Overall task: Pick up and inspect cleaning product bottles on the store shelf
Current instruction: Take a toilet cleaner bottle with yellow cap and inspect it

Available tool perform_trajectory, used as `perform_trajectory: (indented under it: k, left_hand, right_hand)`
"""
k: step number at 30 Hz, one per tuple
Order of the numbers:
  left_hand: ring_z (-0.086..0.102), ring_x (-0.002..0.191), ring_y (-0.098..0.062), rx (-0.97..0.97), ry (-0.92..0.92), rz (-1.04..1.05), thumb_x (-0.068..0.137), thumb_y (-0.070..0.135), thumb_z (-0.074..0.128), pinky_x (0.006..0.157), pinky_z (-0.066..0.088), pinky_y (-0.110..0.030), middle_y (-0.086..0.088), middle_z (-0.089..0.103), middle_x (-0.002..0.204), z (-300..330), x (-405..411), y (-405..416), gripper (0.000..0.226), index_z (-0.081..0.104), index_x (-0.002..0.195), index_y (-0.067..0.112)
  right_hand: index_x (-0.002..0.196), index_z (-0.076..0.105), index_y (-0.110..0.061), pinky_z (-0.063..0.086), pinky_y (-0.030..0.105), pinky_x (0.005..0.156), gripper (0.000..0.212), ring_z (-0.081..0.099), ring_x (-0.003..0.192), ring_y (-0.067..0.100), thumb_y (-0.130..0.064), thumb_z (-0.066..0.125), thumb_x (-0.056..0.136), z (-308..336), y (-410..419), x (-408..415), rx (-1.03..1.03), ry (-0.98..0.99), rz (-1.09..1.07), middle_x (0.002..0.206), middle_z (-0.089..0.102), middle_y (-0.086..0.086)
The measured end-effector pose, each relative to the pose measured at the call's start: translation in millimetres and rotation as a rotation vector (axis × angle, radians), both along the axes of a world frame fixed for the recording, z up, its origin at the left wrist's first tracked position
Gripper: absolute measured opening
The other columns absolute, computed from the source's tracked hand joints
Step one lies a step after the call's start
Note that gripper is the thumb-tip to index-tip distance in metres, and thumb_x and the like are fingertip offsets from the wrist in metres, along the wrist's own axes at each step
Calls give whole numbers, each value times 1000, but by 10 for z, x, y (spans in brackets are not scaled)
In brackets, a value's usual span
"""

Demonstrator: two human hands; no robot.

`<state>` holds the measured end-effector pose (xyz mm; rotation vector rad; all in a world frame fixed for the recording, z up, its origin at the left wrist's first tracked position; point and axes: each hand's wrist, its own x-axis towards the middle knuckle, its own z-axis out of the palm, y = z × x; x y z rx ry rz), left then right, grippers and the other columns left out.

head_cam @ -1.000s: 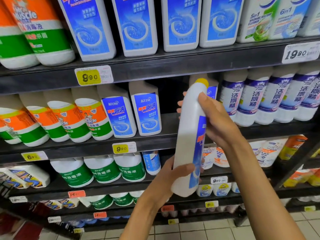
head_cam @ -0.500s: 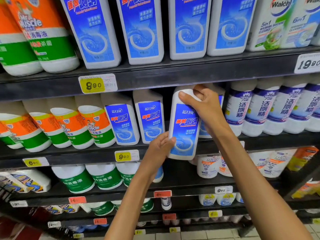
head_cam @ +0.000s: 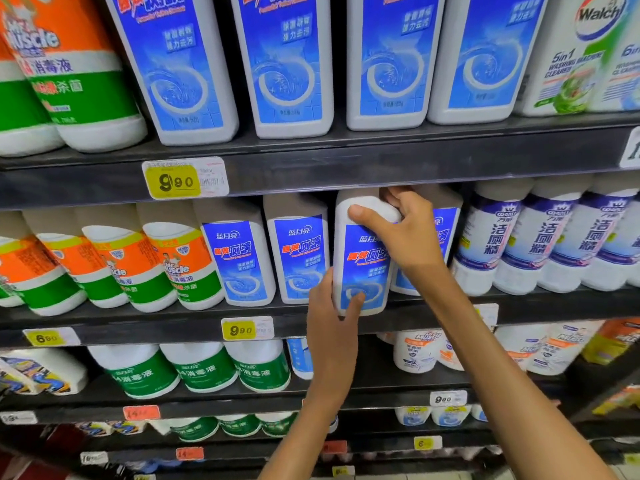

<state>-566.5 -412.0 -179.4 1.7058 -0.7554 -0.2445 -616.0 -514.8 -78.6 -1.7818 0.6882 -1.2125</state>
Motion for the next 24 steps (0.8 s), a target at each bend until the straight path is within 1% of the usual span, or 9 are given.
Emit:
perform_trajectory:
  k: [2,4,7,10,14,16,19,21,24]
  left_hand:
    - [43,118,-18,127,-164,107,88,31,64,93,43,-30,-4,53,124,1,-36,-40,55,45,137,15]
    - [42,117,-20,155,-204,142,88,34,63,90,42,-28,-6,52,124,4,-77,-60,55,46,136,14]
    - [43,119,-19,101,-182,162,88,28,64,83,43,-23,-8,46,127,-5,-150,-85,54,44,136,12]
    - [45,120,-14,8,-148,201,87,21,66,80,55,-33,-6,42,127,-17,-178,-104,53,44,135,13]
    - [51,114,-19,-35,-179,257,86,23,67,76,57,-38,-4,49,120,-45,-192,-154,47,47,128,14]
    - [53,109,-20,-43,-196,297,85,23,69,73,56,-39,-3,50,116,-42,-193,-188,43,49,123,14]
    - [54,107,-24,-33,-220,304,84,20,69,72,56,-42,-6,52,113,-28,-183,-238,42,50,121,10]
    - [50,114,-24,-2,-247,297,84,14,69,78,55,-42,-10,50,118,-15,-202,-265,46,48,125,8]
    - [40,126,-22,66,-297,290,86,1,61,95,48,-36,-11,45,131,-19,-273,-266,56,40,137,8]
  right_hand:
    - [97,58,-12,45,7,65,36,59,75,-8,-32,78,74,-8,26,2,-30,19,-25,92,62,-6]
    - [101,57,-13,45,8,67,39,60,79,-7,-34,77,75,-28,70,-19,-71,41,-39,94,61,-7]
    - [111,56,-3,46,18,78,46,59,95,17,-30,75,79,-88,144,-83,-224,98,-96,106,62,9]
    - [116,56,8,42,13,81,49,58,103,30,-16,75,78,-177,188,-162,-451,169,-171,112,60,23]
    - [125,52,8,41,38,100,52,50,119,40,-11,73,81,-264,177,-246,-572,320,-177,124,56,25]
    - [124,52,10,43,47,97,54,52,116,43,-8,75,78,-273,145,-248,-634,375,-197,122,58,26]
    - [114,57,14,50,48,87,51,61,101,45,-5,79,72,-265,101,-237,-718,393,-221,109,63,28]
    - [109,59,15,52,46,83,49,63,95,43,-9,78,71,-241,83,-251,-767,404,-230,104,64,28]
    - [106,60,12,51,44,82,48,64,92,41,-18,73,72,-216,97,-293,-827,444,-269,102,66,26]
